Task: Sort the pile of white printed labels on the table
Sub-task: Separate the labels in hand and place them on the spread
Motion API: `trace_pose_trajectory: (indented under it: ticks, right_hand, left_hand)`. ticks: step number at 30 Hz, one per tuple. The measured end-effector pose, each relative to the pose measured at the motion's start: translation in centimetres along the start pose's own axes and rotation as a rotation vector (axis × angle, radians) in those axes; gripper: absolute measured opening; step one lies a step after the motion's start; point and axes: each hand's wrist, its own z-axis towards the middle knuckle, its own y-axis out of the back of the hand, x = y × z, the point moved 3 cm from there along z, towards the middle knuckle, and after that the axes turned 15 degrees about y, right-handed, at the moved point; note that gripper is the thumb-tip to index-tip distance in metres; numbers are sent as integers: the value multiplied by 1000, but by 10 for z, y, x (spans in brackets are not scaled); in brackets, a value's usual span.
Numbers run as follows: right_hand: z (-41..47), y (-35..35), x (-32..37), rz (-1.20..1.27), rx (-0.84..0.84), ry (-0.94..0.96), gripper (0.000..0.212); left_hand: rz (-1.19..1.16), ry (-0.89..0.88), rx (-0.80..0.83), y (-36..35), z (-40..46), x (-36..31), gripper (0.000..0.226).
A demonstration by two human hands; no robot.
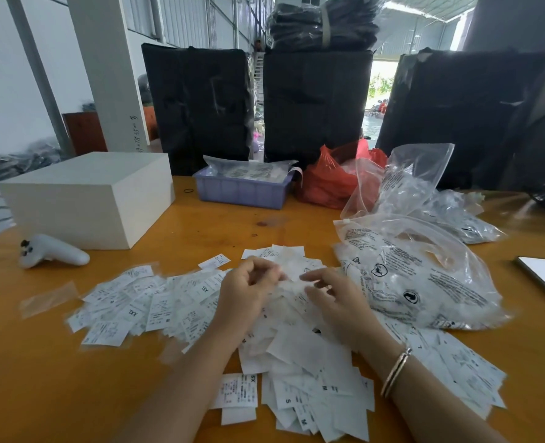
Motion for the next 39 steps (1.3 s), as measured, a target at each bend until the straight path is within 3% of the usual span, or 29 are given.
trace_pose_trajectory:
  ticks: [3, 7, 10, 14, 18, 21, 29, 33, 37, 39]
  right_hand:
    - [-6, -15, 5, -381, 276, 53, 48]
    - [-9, -20, 15, -369, 199, 67, 43]
    - [-9, -19, 17, -271, 134, 87, 32]
    - [-9, -15, 16, -175, 75, 91, 22]
    - [-7, -3, 20, -86, -165, 147, 15]
    - [-8, 1, 21, 39, -276, 140, 29]
    - [-10, 3, 22, 376, -233, 56, 28]
    - [-11, 2, 19, 620, -271, -62, 19]
    - [-13, -3, 20, 760, -236, -179, 2]
    - [-13, -7, 19, 792, -213, -223, 5]
  left_hand:
    - [-254, 145, -22, 6, 4, 2, 6]
    - [-525, 268, 45, 9, 5, 3, 20]
    - [-560, 297, 84, 7, 4, 4, 23]
    - [-503, 288, 111, 5, 2, 0, 7]
    - [-557, 342, 111, 5, 2, -1, 22]
    - [-617, 378, 133, 5, 4, -1, 15]
    - [-765, 488, 146, 5, 3, 3, 20]
    - [-782, 505, 162, 7, 5, 5, 13]
    - [-749, 509, 135, 5, 3, 4, 20]
    - [-751, 512, 132, 4, 2, 3, 24]
